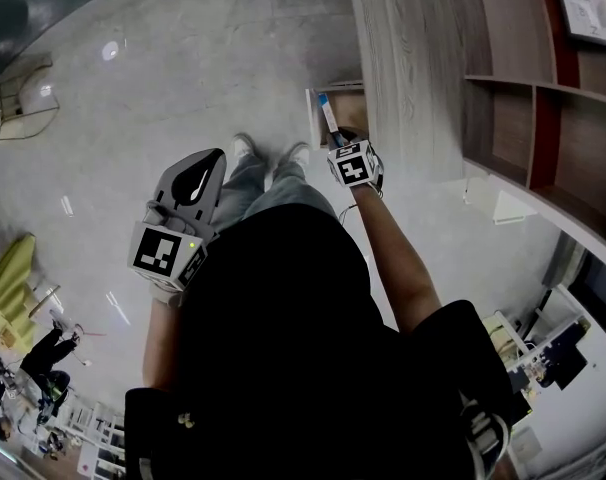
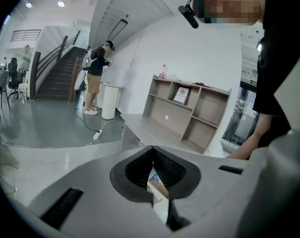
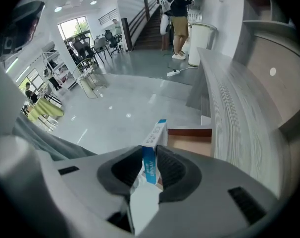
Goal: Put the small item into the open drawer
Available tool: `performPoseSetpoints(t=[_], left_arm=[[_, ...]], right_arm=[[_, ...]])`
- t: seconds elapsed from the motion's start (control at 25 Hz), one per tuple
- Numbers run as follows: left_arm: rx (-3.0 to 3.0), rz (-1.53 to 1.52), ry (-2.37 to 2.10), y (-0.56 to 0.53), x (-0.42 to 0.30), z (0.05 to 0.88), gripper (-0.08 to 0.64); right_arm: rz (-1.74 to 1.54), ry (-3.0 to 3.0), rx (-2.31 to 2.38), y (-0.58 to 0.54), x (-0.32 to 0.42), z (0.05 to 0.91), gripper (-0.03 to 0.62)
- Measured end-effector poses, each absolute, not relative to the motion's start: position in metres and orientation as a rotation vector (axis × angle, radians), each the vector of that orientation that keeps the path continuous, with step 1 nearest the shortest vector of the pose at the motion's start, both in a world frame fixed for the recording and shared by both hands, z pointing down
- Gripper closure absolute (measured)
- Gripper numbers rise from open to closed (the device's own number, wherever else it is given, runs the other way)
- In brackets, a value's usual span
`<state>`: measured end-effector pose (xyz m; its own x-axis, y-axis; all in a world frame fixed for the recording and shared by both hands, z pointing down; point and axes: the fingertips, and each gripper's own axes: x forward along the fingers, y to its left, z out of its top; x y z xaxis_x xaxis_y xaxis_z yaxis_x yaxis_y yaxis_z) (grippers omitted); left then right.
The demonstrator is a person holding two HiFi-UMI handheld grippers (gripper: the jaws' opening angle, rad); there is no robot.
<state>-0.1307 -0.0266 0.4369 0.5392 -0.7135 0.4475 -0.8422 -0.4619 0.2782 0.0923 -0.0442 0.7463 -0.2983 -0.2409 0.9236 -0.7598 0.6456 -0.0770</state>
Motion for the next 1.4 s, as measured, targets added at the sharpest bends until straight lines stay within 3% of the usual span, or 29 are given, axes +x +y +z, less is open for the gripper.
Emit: performPoseSetpoints(t=[0.24, 0.64, 1.4], left_arm=[[2.296, 0.373, -1.273, -0.024, -0.135, 0.439, 0.557], [2.306, 0.357, -1.27, -0.023, -0.135, 0.436, 0.557], [2.398, 0.272, -1.208, -0.043, -0.118, 0.424, 0.557]], right_arm=[[0.651, -1.85, 0.791, -0.05, 0.088, 0.749, 0.454], [0.624, -1.867, 0.807, -0.055, 0.084, 0.737, 0.468], [0.522, -2.074, 0.975, -0.09, 0.065, 0.608, 0.575]])
